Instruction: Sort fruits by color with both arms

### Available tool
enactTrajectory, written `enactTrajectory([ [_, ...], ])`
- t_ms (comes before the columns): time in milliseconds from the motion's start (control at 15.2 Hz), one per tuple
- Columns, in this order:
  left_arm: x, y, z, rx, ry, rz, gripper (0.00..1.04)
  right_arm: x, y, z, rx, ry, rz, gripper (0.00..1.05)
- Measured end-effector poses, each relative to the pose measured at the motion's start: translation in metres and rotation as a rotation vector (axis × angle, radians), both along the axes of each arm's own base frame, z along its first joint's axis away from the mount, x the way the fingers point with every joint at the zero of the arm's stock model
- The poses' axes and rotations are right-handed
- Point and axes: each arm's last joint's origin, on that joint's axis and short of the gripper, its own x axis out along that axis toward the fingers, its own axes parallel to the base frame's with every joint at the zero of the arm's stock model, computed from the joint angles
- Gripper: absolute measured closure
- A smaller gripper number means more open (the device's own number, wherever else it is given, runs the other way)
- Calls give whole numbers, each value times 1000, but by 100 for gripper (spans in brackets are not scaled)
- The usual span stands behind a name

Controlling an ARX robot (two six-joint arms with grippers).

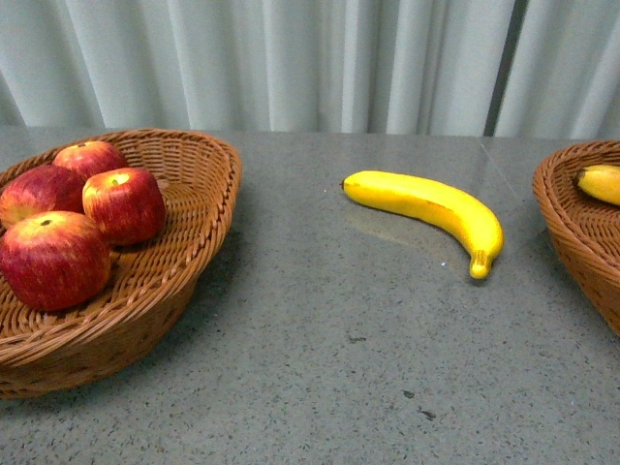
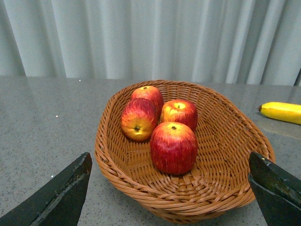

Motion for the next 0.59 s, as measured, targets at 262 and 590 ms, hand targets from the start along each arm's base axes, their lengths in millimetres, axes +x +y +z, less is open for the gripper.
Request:
enactTrajectory([
  [262, 0, 0, 0, 0, 0, 0, 7, 12, 29, 37, 36, -109, 98, 5],
  [590, 0, 0, 0, 0, 0, 0, 7, 96, 185, -12, 226, 66, 428, 7],
])
